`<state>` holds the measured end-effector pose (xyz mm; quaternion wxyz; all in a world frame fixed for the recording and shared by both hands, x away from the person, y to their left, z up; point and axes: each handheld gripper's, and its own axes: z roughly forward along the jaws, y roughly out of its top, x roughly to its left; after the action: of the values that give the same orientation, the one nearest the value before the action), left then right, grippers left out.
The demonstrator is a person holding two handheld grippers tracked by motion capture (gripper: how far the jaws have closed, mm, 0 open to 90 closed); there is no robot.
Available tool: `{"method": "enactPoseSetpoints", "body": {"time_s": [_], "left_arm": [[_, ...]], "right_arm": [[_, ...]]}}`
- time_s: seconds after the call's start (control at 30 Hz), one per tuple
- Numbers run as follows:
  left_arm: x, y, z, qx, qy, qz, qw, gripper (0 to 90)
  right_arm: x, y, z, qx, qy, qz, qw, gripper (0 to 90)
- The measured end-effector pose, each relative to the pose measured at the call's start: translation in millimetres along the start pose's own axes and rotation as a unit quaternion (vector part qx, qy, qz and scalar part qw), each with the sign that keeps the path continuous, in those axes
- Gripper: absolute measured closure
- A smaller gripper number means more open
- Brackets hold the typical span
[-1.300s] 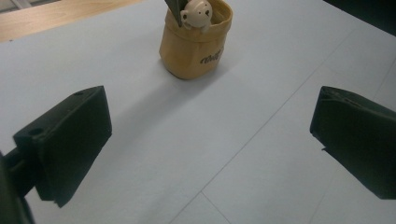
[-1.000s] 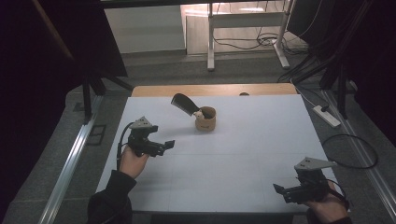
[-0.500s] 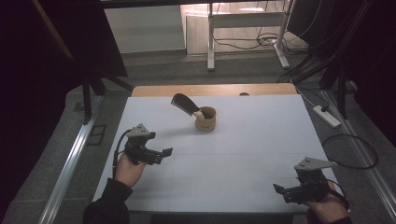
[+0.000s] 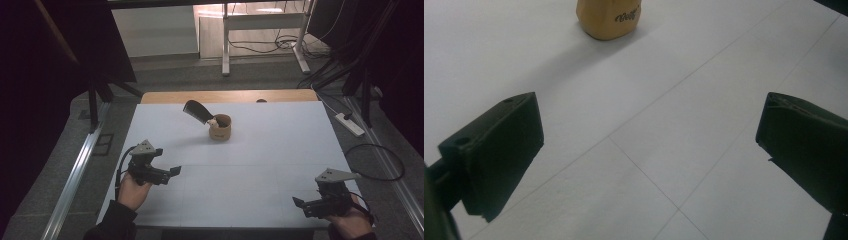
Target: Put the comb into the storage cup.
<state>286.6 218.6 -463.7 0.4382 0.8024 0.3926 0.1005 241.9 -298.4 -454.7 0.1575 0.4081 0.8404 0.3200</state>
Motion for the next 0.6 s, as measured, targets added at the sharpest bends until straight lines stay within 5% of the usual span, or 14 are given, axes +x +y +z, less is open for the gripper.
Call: {"method": "enactPoseSetpoints", "body": {"time_s": [0.6], "left_arm": [[-10.7, -15.4, -11.7, 0.014, 0.016, 0.001, 0.9998, 0.0]], "right_arm": [[-0.5, 0.0, 0.2, -0.001, -0.007, 0.005, 1.0, 0.0]]}}
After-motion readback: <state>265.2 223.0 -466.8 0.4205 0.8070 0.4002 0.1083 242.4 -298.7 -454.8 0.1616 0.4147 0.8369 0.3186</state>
